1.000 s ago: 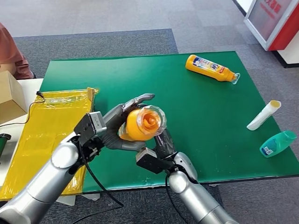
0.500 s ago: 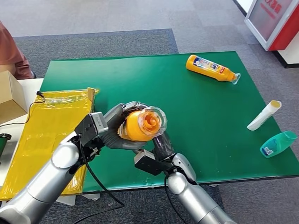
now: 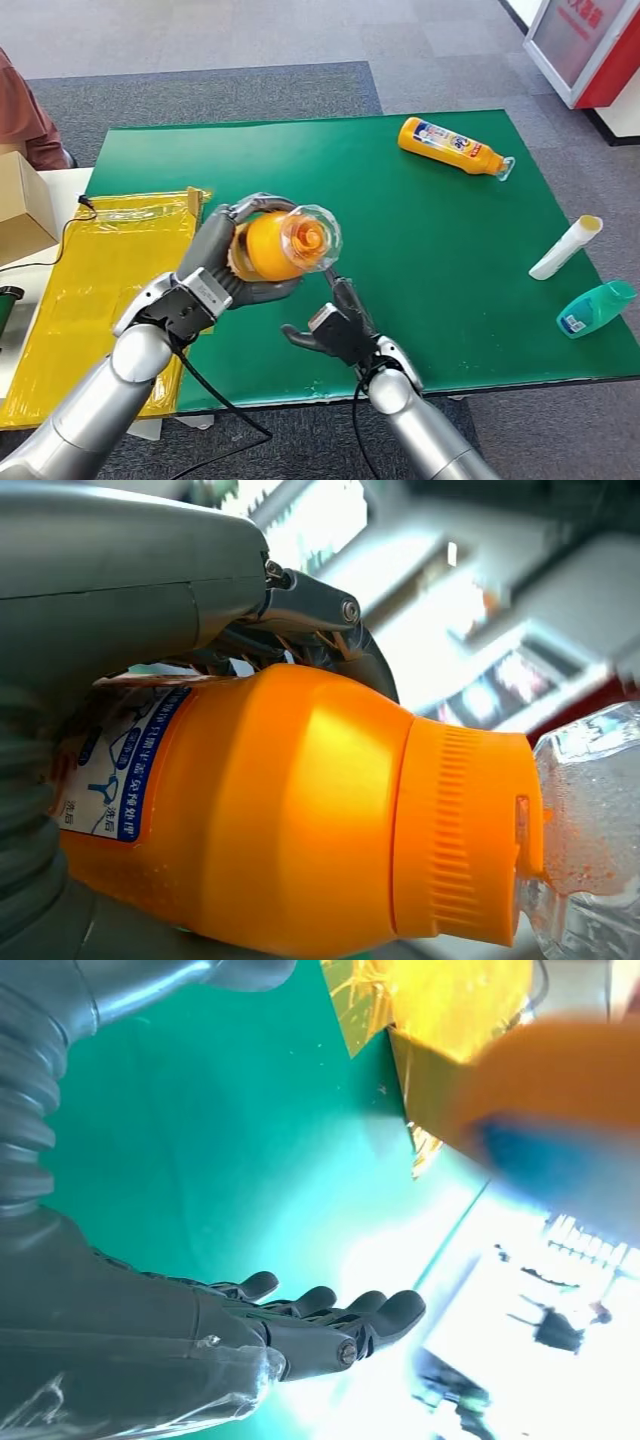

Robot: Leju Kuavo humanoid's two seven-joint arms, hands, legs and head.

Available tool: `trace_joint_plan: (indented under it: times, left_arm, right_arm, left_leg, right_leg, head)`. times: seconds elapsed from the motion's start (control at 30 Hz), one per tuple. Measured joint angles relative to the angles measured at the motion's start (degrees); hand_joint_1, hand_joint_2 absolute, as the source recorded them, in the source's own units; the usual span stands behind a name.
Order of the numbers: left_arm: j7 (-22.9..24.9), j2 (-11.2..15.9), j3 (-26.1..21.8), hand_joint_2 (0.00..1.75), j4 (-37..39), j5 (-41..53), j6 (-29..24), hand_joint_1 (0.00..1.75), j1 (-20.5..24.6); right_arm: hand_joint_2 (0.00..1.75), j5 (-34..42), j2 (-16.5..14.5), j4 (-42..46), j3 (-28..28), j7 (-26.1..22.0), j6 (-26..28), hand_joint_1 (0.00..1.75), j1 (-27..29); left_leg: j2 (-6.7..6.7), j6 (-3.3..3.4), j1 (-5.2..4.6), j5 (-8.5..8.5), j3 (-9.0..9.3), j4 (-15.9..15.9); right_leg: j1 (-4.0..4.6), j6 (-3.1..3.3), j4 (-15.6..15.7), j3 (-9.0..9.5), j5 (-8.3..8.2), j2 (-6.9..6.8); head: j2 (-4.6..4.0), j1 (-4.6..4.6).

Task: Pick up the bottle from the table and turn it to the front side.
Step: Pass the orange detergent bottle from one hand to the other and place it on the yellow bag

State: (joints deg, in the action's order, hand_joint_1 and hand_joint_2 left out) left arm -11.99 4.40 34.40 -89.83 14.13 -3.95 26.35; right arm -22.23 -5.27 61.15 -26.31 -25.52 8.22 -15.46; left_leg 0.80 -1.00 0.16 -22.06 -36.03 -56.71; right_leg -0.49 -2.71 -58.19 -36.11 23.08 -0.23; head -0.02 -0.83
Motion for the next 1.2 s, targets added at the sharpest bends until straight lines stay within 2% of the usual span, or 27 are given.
trace_joint_plan:
  times: [0.13, 0.23, 0.33, 0.53, 0.73, 0.97, 1.2]
  left_arm:
    - [1.27, 0.22, -3.56, 1.75, -2.21, 23.36, -13.88, 1.75, -2.96]
    - [4.61, 0.61, -5.84, 1.75, -2.58, 39.56, -20.90, 1.75, -4.98]
    - [7.61, 0.99, -7.54, 1.75, -2.46, 49.19, -23.75, 1.75, -6.77]
    - [13.71, 1.63, -10.81, 1.75, 1.98, 61.30, -24.07, 1.75, -8.36]
    - [15.02, 1.89, -13.49, 1.75, 12.16, 64.84, -23.02, 1.75, -8.45]
    - [9.89, 1.54, -15.06, 1.75, 27.00, 57.85, -18.42, 1.75, -7.53]
    - [8.89, 0.43, -15.34, 1.75, 39.44, 57.37, -17.31, 1.75, -6.21]
  right_arm:
    - [1.75, 4.73, 0.00, 2.94, 4.45, 0.57, -2.17, 0.00, 1.67]
    - [1.75, 6.67, 0.00, 5.90, 7.23, 0.91, -2.49, 0.00, 2.51]
    - [1.75, 7.86, 0.02, 9.16, 9.38, 1.24, -2.54, 0.00, 3.22]
    - [1.75, 9.33, 0.02, 17.48, 12.22, 1.34, -1.70, 0.00, 4.38]
    - [1.75, 9.52, 0.04, 23.90, 12.98, 2.04, -1.91, 0.00, 4.57]
    - [1.75, 8.95, 0.03, 25.66, 12.59, 3.17, -2.98, 0.00, 3.80]
    - [1.75, 8.90, 0.02, 26.04, 11.71, 3.21, -3.06, 0.00, 2.72]
  left_leg:
    - [0.00, 0.01, 0.00, -0.01, -0.01, 0.00]
    - [0.00, 0.01, 0.00, -0.01, 0.00, 0.00]
    - [0.00, 0.01, 0.00, -0.01, 0.00, 0.00]
    - [0.00, 0.00, 0.00, 0.00, 0.00, 0.00]
    - [0.01, -0.01, 0.00, 0.01, 0.00, 0.00]
    - [0.01, -0.01, 0.00, 0.01, 0.00, 0.00]
    - [0.00, -0.01, 0.00, 0.01, 0.00, 0.00]
  right_leg:
    - [0.00, 0.00, 0.00, 0.00, 0.00, 0.00]
    - [0.00, 0.00, 0.00, 0.00, 0.00, 0.00]
    - [0.00, 0.00, 0.00, 0.00, 0.00, 0.00]
    - [0.00, 0.00, 0.00, -0.01, 0.00, 0.01]
    - [0.00, 0.01, 0.00, -0.02, 0.00, 0.01]
    - [0.00, 0.00, 0.00, -0.02, 0.00, 0.01]
    - [0.00, 0.00, 0.00, 0.00, 0.00, -0.01]
  head:
    - [0.00, -0.01]
    - [0.00, -0.01]
    - [0.00, 0.00]
    - [0.00, 0.01]
    - [0.00, 0.01]
    - [0.00, 0.01]
    - [0.00, 0.00]
